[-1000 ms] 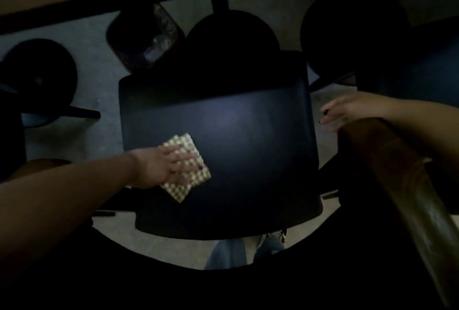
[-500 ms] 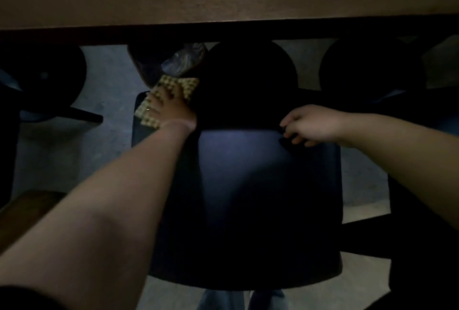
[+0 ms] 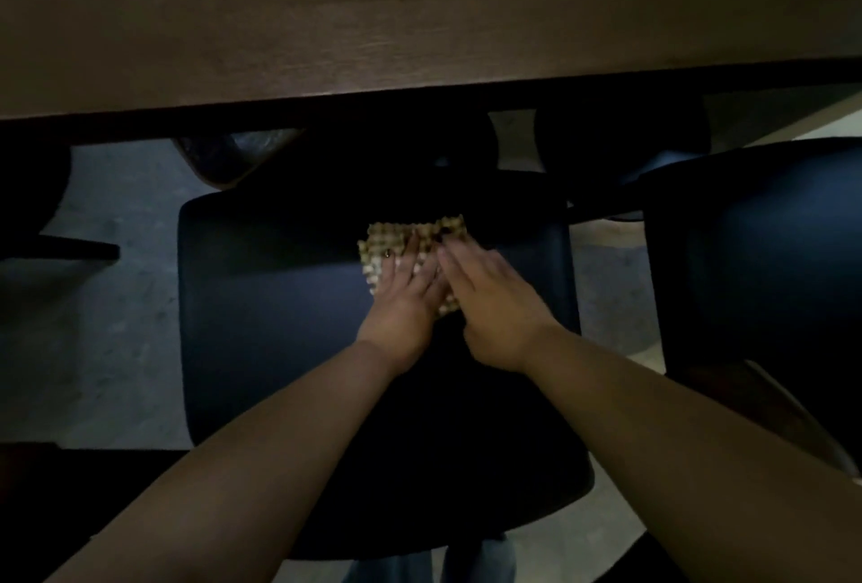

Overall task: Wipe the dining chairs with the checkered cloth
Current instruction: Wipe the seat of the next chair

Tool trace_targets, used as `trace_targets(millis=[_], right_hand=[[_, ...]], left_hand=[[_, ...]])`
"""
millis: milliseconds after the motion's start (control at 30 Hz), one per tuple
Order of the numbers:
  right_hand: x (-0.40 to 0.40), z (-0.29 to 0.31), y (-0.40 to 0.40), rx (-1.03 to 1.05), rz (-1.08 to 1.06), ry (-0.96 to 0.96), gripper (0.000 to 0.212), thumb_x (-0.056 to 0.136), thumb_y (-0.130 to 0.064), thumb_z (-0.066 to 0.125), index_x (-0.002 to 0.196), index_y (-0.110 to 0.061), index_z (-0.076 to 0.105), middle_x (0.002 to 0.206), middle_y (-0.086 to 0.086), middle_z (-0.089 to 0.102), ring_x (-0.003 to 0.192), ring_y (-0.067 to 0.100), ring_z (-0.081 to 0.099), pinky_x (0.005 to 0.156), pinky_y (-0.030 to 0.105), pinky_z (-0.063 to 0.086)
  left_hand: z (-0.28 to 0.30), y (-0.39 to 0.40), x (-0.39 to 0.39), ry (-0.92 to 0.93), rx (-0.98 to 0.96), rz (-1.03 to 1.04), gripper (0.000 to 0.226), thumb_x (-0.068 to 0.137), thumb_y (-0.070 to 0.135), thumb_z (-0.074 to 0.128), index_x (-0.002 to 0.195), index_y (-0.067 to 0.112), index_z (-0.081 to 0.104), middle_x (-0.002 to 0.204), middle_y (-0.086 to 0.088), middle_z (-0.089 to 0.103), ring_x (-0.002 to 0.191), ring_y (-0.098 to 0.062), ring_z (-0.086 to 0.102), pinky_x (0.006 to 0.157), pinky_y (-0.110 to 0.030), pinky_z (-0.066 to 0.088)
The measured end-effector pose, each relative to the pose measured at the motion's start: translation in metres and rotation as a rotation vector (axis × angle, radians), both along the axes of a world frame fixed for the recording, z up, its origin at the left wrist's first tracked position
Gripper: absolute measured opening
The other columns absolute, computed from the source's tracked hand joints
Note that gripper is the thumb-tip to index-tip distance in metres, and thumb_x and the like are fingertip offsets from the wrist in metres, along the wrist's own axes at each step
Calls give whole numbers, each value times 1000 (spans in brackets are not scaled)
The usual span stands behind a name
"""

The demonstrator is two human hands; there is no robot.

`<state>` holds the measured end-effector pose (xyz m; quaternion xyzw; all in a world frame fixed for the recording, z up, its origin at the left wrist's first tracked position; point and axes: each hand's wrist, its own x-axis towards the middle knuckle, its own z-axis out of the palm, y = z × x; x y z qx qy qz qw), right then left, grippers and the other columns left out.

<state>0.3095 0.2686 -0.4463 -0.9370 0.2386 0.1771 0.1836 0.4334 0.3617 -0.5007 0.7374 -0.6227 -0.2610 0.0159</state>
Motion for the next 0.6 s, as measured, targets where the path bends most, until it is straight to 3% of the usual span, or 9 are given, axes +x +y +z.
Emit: trace_targets(millis=[67,200,367,600], right_hand=[[7,-7,12,31,-2,-18,95,80,-8,58,151,-8,-5,160,8,-7,147,23,-5,113,26,-13],[22,-16,16,81,-164,-29,90,83,-5,54,151,-6,-6,160,11,-4,147,22,-4,115,26,-10],[32,-29,26,62,-236,-19,61,100,-10,31,150,-4,-3,159,13,-4,147,25,-4,117,29,-3],[20,-24,65,56,-206,173,58,99,-4,24,147,3,-8,157,21,-8,146,32,-10,118,36,-1]], left_hand=[[4,8,2,54,-13,-4,74,97,9,45,154,15,-1,163,-5,-4,148,-28,-14,109,-30,-27],[11,13,17,26,-112,-26,72,95,3,44,153,6,2,162,-11,-1,149,-21,-4,109,-19,-24],[8,10,20,-50,-45,54,63,100,4,35,152,2,-1,161,-16,-4,149,-26,-6,114,-28,-12],[23,39,7,-28,162,-14,62,101,1,26,152,5,-8,161,-11,-13,148,-24,-14,118,-30,-4]])
